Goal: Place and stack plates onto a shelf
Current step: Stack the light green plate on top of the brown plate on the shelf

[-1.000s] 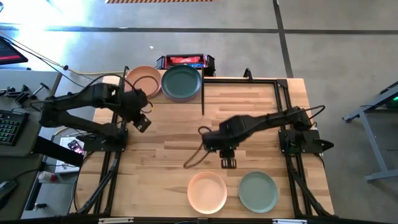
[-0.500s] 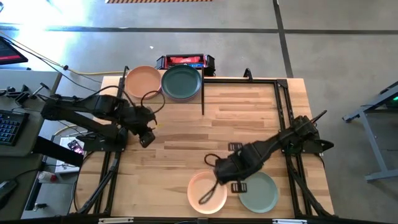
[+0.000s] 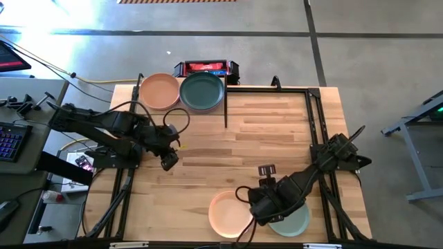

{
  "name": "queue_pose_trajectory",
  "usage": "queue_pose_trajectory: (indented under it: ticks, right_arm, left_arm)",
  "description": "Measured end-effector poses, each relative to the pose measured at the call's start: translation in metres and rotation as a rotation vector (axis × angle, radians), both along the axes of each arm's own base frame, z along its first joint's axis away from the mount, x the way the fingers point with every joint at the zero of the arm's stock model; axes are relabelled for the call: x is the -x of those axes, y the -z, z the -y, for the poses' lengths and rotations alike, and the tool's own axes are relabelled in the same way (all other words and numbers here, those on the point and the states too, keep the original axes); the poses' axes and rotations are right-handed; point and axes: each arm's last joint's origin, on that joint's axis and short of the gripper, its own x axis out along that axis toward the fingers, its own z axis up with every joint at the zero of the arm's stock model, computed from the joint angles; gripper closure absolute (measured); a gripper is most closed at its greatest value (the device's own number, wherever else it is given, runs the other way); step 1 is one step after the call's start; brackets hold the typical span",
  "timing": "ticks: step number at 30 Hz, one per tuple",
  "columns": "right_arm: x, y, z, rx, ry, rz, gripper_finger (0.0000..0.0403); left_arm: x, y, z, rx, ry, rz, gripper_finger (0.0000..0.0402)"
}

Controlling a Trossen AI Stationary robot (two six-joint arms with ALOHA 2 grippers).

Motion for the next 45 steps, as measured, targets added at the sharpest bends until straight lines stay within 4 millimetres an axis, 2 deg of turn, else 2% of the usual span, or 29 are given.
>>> queue_pose_trajectory:
  ticks: [3,10,24,32,45]
  right_arm:
    - [0.001,0.007,0.001,0.033,-0.044,-0.024,0.029]
    - [0.014,0.041,0.01,0.1,-0.103,-0.151,0.029]
    - [0.059,0.102,0.038,-0.122,-0.141,-0.104,0.029]
    - [0.066,0.14,0.041,-0.179,-0.148,-0.111,0.029]
    - [0.075,0.172,0.047,-0.203,-0.127,-0.093,0.029]
  left_arm:
    - [-0.005,0.004,0.001,0.015,-0.034,-0.022,0.0323]
    - [-0.008,0.006,0.002,0.027,-0.061,-0.039,0.0323]
    - [-0.008,0.006,0.002,0.024,-0.062,-0.039,0.0323]
    - [-0.008,0.006,0.0,-0.008,-0.103,-0.03,0.0323]
    - [-0.008,0.006,-0.001,-0.038,-0.13,-0.022,0.0323]
